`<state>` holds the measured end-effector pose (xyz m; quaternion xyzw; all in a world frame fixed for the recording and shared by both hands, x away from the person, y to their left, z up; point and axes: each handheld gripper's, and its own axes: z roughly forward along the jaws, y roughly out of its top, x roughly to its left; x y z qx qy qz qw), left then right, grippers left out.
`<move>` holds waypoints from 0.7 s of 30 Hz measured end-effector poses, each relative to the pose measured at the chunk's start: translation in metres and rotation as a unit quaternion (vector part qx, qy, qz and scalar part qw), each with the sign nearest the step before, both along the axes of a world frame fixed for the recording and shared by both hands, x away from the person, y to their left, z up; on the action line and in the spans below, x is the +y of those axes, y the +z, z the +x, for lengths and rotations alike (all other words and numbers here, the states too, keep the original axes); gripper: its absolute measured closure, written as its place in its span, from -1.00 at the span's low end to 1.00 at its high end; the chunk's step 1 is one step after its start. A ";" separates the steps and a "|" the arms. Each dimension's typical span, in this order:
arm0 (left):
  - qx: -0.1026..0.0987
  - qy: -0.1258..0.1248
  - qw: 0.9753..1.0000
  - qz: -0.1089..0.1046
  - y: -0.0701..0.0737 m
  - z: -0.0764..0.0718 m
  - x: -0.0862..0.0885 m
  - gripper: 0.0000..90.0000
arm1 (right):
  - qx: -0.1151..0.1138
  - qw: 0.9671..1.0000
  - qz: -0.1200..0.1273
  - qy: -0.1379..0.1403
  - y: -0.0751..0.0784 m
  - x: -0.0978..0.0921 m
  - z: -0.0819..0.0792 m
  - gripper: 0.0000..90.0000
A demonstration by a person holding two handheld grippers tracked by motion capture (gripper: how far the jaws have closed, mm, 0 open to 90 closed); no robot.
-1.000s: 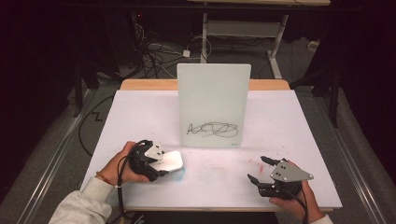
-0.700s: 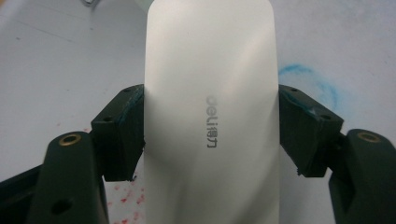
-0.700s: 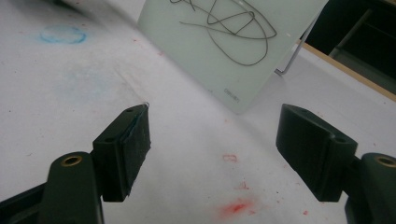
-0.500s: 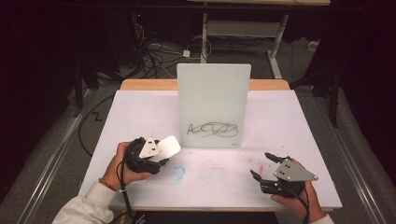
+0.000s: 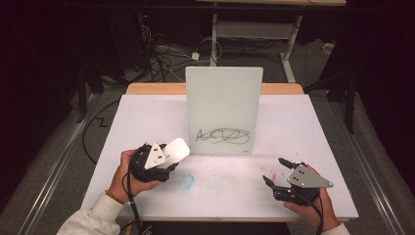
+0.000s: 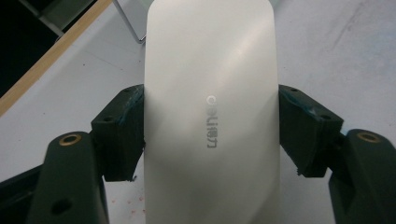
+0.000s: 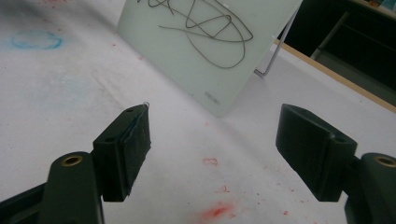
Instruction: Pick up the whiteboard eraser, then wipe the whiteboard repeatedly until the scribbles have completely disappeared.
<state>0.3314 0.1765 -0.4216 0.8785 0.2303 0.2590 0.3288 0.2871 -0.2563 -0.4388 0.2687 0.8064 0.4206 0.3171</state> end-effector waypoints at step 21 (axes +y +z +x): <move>-0.057 0.004 0.998 0.008 0.003 0.002 -0.029 -0.35 | 0.002 1.000 -0.006 0.001 -0.003 0.002 0.001 -0.42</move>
